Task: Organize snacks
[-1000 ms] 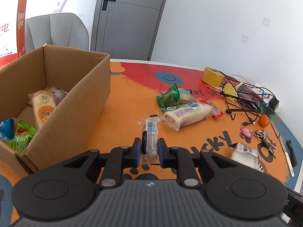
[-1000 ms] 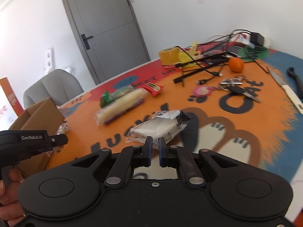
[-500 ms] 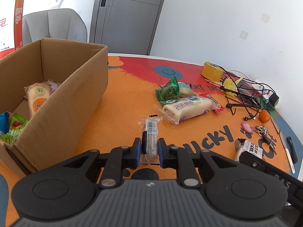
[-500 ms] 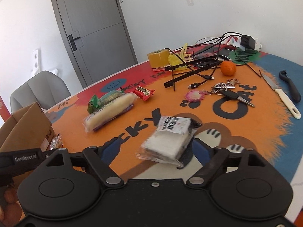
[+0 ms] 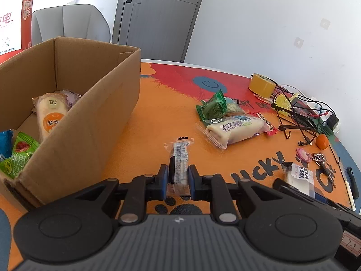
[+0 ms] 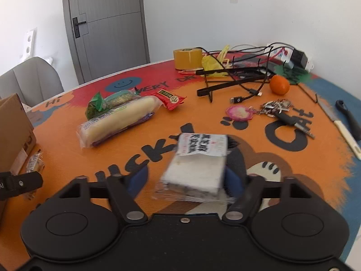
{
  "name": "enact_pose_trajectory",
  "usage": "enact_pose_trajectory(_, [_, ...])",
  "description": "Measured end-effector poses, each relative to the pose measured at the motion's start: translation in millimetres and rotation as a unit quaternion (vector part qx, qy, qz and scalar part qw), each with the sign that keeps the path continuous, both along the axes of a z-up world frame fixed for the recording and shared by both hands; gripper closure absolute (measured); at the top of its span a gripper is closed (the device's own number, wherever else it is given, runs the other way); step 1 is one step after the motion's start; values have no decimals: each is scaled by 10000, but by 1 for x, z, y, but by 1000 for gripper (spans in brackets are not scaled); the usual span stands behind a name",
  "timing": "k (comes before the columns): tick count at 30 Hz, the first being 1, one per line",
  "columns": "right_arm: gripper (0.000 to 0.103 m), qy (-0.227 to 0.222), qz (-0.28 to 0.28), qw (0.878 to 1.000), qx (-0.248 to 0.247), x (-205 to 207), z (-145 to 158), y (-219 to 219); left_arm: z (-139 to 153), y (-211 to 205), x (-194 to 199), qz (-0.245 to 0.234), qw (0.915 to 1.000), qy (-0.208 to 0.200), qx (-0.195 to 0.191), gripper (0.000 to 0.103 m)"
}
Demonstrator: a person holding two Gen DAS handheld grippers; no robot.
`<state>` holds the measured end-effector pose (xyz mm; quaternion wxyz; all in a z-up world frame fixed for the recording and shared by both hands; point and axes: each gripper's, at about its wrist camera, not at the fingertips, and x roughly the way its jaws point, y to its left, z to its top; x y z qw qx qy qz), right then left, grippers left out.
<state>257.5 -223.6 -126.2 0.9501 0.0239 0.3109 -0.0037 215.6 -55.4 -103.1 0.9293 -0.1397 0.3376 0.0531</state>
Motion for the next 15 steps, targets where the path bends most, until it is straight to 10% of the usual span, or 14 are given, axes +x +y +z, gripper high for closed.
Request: enact_pose_trajectory(15, [54,-349,451,9954,770,-20,27,-10,22,-4,-13,-25,9995,-322,36,85])
